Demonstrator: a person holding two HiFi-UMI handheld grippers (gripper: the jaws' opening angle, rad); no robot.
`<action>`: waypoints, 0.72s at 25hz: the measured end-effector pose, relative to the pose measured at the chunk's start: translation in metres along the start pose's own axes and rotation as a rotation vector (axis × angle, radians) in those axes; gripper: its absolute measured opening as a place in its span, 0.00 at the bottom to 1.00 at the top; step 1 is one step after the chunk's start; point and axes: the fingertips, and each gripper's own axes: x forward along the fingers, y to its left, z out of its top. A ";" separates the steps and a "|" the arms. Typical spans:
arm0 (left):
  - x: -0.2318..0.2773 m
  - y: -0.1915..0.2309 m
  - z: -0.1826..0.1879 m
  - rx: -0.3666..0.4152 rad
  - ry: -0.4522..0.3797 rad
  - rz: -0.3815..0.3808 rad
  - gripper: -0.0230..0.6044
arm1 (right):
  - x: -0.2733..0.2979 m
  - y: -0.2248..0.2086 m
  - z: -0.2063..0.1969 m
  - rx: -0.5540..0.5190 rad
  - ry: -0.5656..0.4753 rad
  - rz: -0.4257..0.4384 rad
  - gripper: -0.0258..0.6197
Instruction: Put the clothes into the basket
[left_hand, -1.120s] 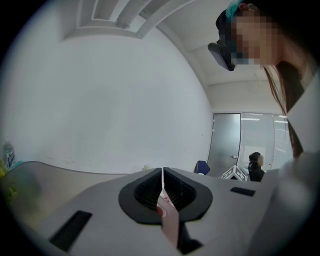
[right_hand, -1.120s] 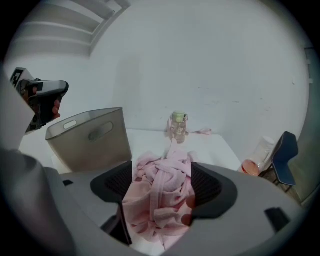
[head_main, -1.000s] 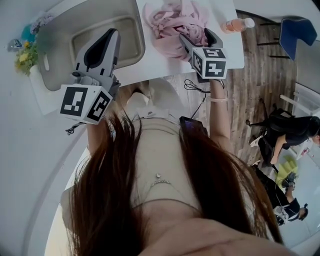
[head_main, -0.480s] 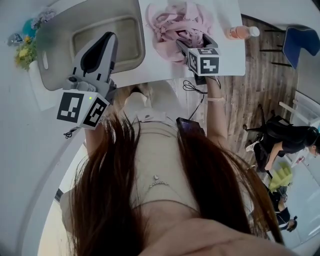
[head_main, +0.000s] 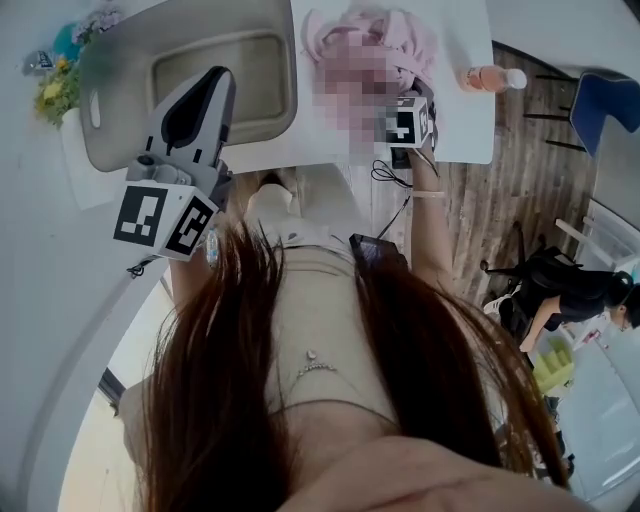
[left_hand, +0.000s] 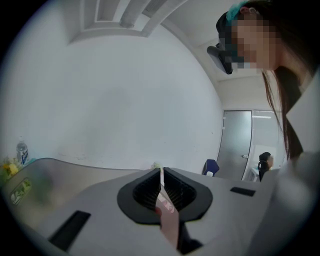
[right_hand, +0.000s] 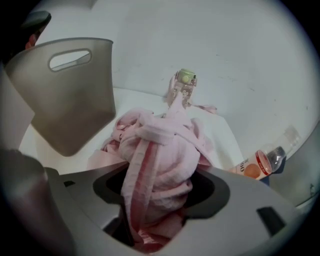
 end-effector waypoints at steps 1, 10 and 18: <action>-0.001 0.001 0.000 0.000 -0.001 0.005 0.05 | 0.000 -0.002 0.000 -0.015 0.000 -0.020 0.52; -0.015 0.008 0.006 0.002 -0.028 0.092 0.05 | -0.014 -0.009 0.016 -0.026 -0.062 0.002 0.31; -0.026 0.005 0.019 0.006 -0.079 0.175 0.05 | -0.045 -0.009 0.051 -0.069 -0.200 0.034 0.29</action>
